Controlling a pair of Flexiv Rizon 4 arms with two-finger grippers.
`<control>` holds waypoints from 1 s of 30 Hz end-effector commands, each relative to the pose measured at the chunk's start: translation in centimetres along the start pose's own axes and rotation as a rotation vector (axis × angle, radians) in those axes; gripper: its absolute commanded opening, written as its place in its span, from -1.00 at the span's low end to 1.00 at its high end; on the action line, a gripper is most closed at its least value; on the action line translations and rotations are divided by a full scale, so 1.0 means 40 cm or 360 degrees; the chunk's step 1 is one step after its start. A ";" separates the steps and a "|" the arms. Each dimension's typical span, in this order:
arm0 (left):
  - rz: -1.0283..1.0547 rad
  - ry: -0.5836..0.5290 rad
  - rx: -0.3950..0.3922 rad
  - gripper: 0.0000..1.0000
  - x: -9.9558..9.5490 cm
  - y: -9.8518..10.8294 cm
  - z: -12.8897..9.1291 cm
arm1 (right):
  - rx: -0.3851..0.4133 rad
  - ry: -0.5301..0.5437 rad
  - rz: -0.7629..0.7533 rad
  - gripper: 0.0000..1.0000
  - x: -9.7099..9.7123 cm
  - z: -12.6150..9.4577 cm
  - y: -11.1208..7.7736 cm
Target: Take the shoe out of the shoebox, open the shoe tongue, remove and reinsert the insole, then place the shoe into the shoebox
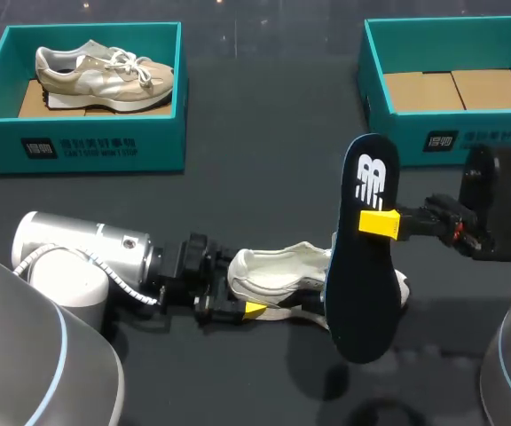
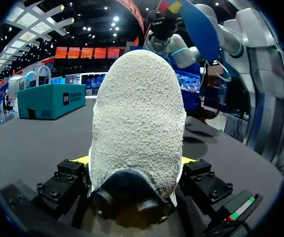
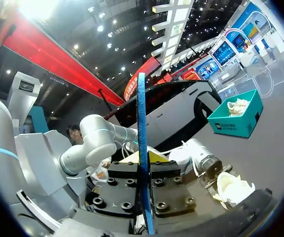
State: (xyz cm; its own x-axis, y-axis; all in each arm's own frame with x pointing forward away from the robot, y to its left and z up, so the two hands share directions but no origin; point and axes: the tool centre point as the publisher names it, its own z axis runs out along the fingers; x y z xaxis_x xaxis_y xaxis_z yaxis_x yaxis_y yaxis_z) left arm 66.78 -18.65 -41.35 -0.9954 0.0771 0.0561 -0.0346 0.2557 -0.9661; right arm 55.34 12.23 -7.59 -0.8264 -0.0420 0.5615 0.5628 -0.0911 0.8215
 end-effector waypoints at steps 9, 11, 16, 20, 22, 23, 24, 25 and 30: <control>0.0001 -0.0002 -0.0003 -1.00 -0.002 0.005 0.006 | 0.0018 -0.0210 0.0030 -1.00 0.040 0.002 -0.019; 0.0001 -0.0002 -0.0003 -1.00 -0.002 0.005 0.006 | 0.0018 -0.0210 0.0030 -1.00 0.040 0.002 -0.019; -0.0021 -0.0009 0.0002 -0.29 -0.003 0.001 -0.001 | 0.0018 -0.0210 0.0030 -1.00 0.040 0.002 -0.019; -0.0033 -0.0021 -0.0001 1.00 -0.001 -0.006 -0.011 | 0.0018 -0.0210 0.0030 -1.00 0.040 0.002 -0.019; -0.0037 -0.0022 -0.0008 1.00 0.002 -0.010 -0.017 | 0.0018 -0.0210 0.0030 -1.00 0.040 0.002 -0.019; -0.0037 -0.0023 -0.0018 1.00 0.004 -0.013 -0.022 | 0.0018 -0.0210 0.0030 -1.00 0.040 0.002 -0.019; -0.0038 -0.0022 -0.0034 1.00 0.006 -0.016 -0.026 | 0.0018 -0.0210 0.0030 -1.00 0.040 0.002 -0.019; -0.0040 -0.0021 -0.0041 1.00 0.007 -0.019 -0.031 | 0.0018 -0.0210 0.0030 -1.00 0.040 0.002 -0.019; -0.0063 -0.0021 -0.0110 1.00 0.013 -0.029 -0.061 | 0.0018 -0.0210 0.0030 -1.00 0.040 0.002 -0.019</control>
State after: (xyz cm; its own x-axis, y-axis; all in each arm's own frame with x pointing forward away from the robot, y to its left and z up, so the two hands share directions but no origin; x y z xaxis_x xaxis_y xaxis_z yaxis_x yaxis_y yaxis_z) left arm 66.85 -17.34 -40.61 -0.9946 0.0555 0.0875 -0.0672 0.2977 -0.9523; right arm 54.42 12.40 -7.56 -0.8147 -0.0344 0.5789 0.5797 -0.0761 0.8113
